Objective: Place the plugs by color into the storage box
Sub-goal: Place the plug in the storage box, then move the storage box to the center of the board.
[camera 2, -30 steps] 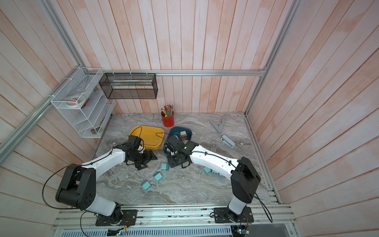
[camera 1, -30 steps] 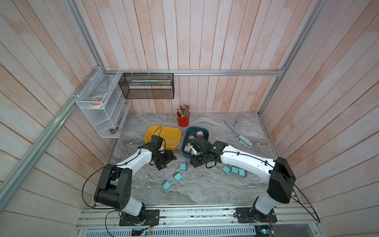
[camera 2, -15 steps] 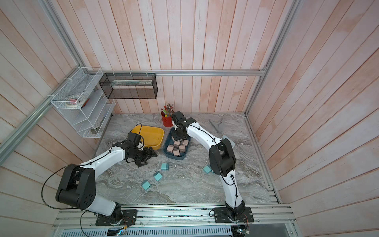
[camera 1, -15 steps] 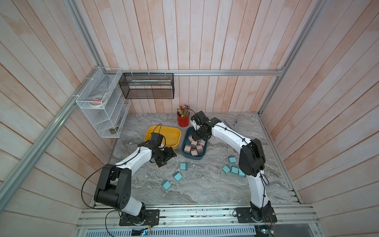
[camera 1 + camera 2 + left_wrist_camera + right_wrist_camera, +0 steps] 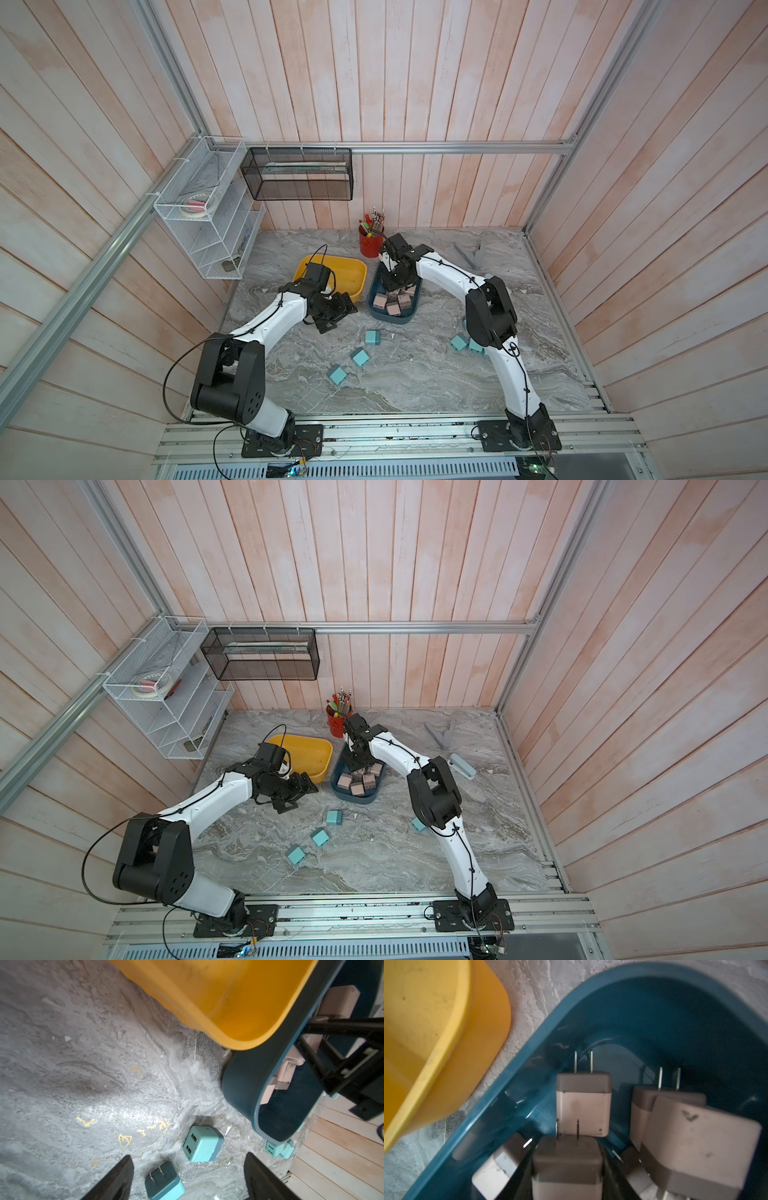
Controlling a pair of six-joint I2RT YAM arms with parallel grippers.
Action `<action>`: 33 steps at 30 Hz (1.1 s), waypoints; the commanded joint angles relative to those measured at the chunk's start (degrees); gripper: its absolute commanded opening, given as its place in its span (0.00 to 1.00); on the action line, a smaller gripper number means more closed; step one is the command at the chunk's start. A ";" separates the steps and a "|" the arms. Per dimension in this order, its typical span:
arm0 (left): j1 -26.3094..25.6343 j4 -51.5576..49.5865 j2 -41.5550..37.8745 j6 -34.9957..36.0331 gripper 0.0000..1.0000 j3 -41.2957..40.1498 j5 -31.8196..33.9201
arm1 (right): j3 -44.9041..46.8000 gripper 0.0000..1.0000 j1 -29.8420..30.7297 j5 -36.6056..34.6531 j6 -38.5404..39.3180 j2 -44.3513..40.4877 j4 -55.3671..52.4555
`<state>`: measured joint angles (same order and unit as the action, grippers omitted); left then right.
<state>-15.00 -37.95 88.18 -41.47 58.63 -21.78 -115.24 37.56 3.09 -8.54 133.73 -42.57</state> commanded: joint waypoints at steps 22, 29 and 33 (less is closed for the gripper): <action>-0.11 -0.05 6.39 0.52 0.85 7.81 1.21 | 2.32 0.68 -12.77 3.29 -9.26 -7.49 -8.35; -0.11 0.07 5.78 0.10 0.85 6.64 1.51 | 7.41 0.55 -12.86 9.22 -11.91 -6.02 -3.51; -0.11 0.38 5.72 -0.10 0.85 6.71 1.48 | 10.25 0.41 -12.99 9.74 -12.56 -5.98 -2.26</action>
<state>-15.00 -38.52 94.43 -41.23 65.56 -20.64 -106.21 24.60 10.66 -19.84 127.31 -46.52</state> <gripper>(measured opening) 0.852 0.426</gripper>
